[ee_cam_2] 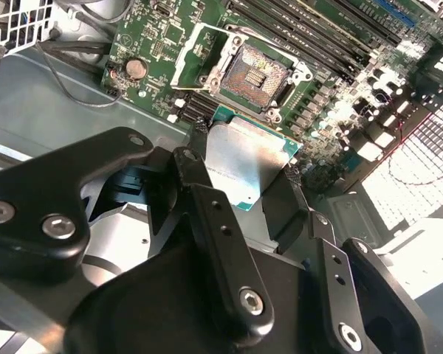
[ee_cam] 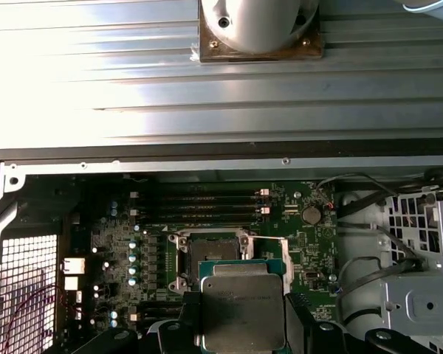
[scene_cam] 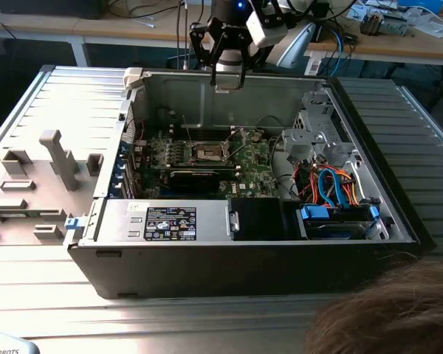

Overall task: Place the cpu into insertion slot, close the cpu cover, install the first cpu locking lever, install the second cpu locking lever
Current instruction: 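Place the cpu into insertion slot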

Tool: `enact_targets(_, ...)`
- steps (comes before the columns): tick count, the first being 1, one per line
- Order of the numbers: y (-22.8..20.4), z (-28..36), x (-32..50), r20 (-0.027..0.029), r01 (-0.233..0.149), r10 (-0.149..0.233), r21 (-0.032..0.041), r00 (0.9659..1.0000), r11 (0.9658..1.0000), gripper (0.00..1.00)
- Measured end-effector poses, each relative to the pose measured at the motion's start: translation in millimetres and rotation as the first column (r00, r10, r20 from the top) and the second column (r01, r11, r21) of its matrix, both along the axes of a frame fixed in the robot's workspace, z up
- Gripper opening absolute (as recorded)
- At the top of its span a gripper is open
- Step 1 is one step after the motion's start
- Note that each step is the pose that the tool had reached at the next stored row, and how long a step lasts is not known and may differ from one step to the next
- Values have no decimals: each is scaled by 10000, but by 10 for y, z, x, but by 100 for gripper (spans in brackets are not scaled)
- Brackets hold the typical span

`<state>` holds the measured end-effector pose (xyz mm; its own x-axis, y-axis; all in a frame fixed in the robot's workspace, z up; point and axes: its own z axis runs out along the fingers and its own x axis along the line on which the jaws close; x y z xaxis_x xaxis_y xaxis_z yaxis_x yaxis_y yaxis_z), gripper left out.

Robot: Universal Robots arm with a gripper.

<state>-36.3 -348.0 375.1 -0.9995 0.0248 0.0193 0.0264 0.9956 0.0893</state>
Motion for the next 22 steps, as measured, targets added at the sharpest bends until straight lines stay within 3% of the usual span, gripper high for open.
enact_targets(22, 0, -35, -47, 0, -1, 1, -1, 10000, 10000, 54)
